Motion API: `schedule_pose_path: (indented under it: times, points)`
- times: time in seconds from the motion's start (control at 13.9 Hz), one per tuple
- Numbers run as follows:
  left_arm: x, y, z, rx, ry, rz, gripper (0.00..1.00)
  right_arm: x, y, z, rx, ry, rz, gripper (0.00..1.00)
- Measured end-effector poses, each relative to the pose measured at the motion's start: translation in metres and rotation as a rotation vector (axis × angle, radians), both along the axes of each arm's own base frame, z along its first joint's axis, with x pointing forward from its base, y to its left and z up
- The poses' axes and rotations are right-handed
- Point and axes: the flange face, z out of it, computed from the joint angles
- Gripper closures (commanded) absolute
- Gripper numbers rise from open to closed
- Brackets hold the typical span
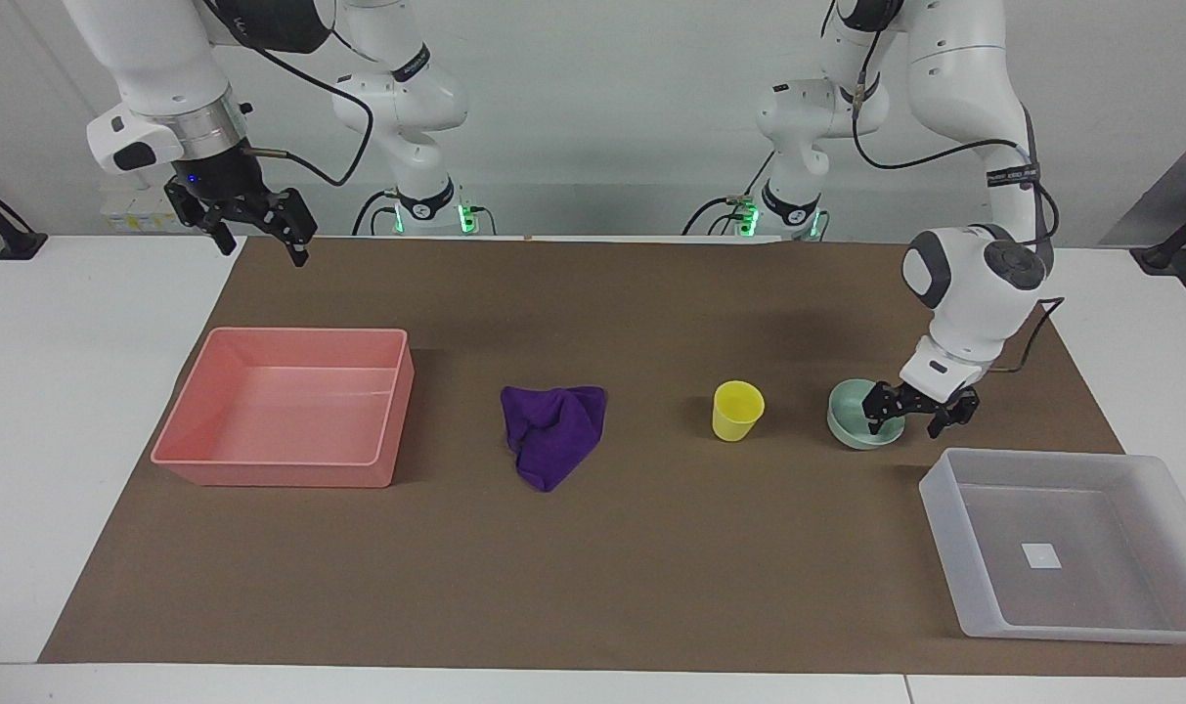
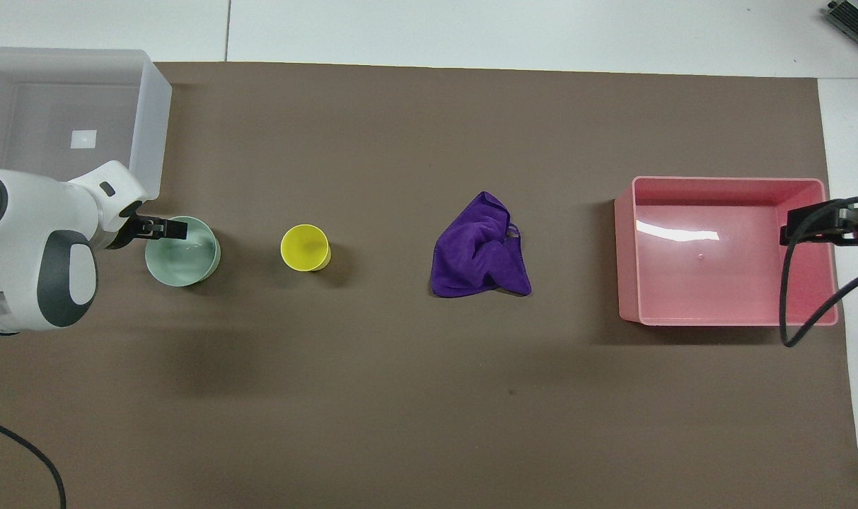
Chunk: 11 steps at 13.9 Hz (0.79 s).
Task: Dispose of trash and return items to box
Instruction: 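Reach the left gripper to the pale green bowl and grasp its rim, then carry the green bowl with the left gripper into the clear box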
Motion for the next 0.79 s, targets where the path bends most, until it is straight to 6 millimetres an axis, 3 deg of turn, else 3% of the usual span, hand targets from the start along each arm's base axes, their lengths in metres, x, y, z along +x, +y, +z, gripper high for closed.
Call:
schedule_pose_path:
  times: [0.07,0.14,0.43,0.79]
  points:
    - [0.000,0.001,-0.001,0.000,0.002,0.003,0.87,0.000,0.000,0.000,0.000,0.000,0.000,0.00]
    - [0.000,0.001,-0.001,0.000,0.002,0.004,1.00,-0.001,0.000,0.000,0.000,-0.001,0.000,0.00]
    - [-0.001,0.001,0.000,-0.002,0.002,0.012,1.00,-0.001,0.000,0.000,0.000,0.000,0.000,0.00]
    - [-0.003,-0.001,0.028,-0.004,-0.013,0.018,1.00,-0.001,0.000,0.000,0.000,0.000,0.000,0.00]
